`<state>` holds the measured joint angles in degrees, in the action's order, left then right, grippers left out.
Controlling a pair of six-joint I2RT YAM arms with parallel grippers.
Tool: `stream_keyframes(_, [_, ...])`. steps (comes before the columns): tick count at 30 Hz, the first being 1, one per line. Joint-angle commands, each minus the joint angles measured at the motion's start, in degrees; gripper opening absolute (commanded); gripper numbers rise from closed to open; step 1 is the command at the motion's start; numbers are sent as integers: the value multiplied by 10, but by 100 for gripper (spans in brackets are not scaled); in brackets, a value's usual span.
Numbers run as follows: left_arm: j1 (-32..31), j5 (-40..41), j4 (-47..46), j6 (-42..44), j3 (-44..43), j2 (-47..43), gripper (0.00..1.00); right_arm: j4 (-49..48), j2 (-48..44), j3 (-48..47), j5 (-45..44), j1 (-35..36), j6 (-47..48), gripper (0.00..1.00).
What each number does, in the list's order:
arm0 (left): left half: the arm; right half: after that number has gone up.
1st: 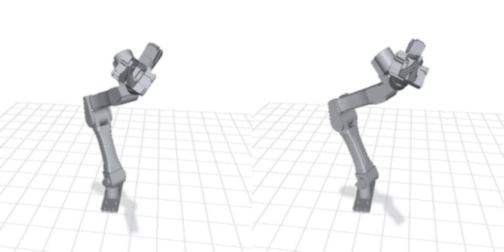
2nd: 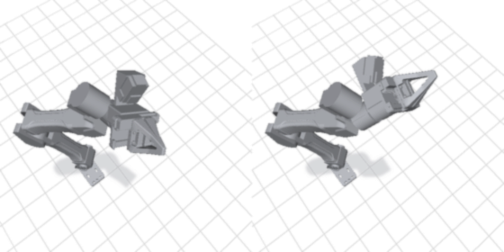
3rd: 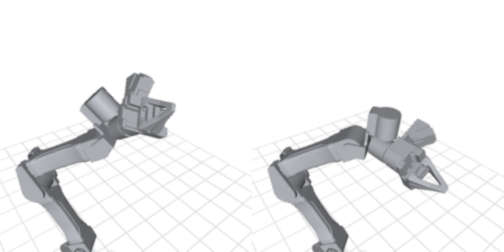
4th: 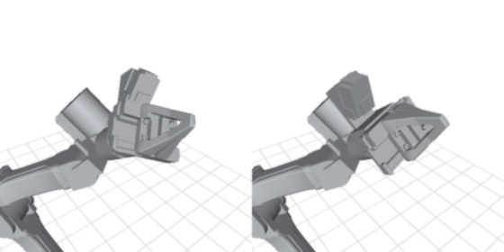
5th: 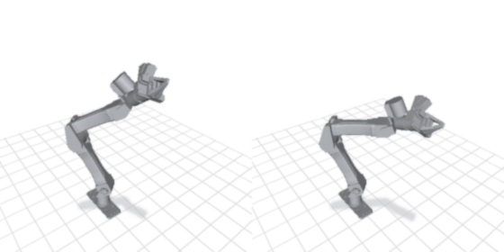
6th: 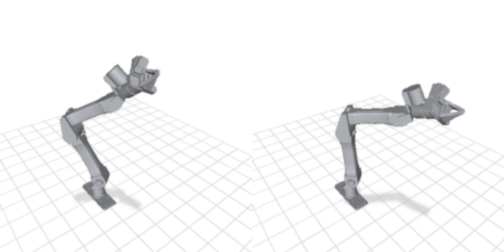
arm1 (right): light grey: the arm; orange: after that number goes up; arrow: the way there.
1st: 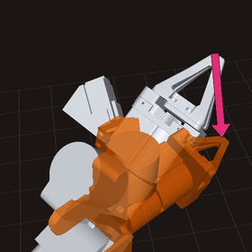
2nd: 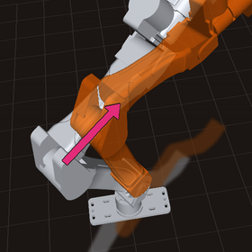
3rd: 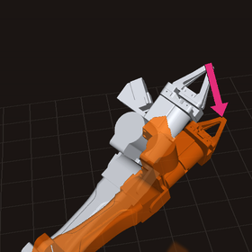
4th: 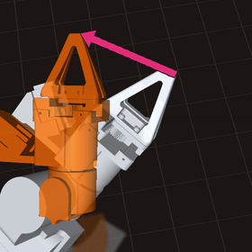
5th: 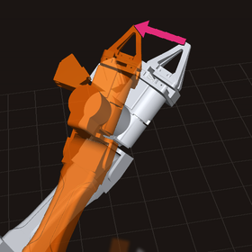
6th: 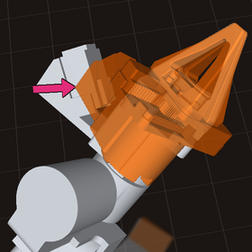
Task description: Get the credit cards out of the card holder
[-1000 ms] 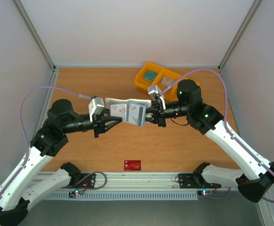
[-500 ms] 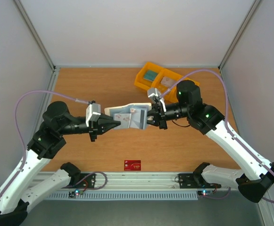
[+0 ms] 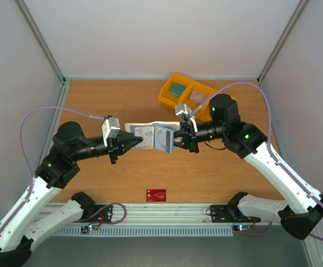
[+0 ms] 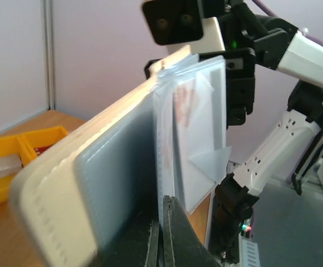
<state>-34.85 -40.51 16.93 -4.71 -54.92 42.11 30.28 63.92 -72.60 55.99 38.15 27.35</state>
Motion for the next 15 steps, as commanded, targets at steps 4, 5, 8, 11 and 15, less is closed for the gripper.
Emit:
stream_keyframes(4, [33,37,-39,-82,33,-13,0,35,-17,-36,72,2,31,2])
stream_keyframes(5, [33,40,-36,-82,33,-13,1,33,-19,-35,75,2,29,2])
stream_keyframes(8, [35,82,-16,-80,32,-13,24,32,-22,-31,77,1,27,2])
stream_keyframes(11, [40,143,11,-78,31,-13,43,30,-26,-30,80,2,29,2])
stream_keyframes(15, [50,197,35,-84,36,-13,67,29,-27,-31,92,1,30,2])
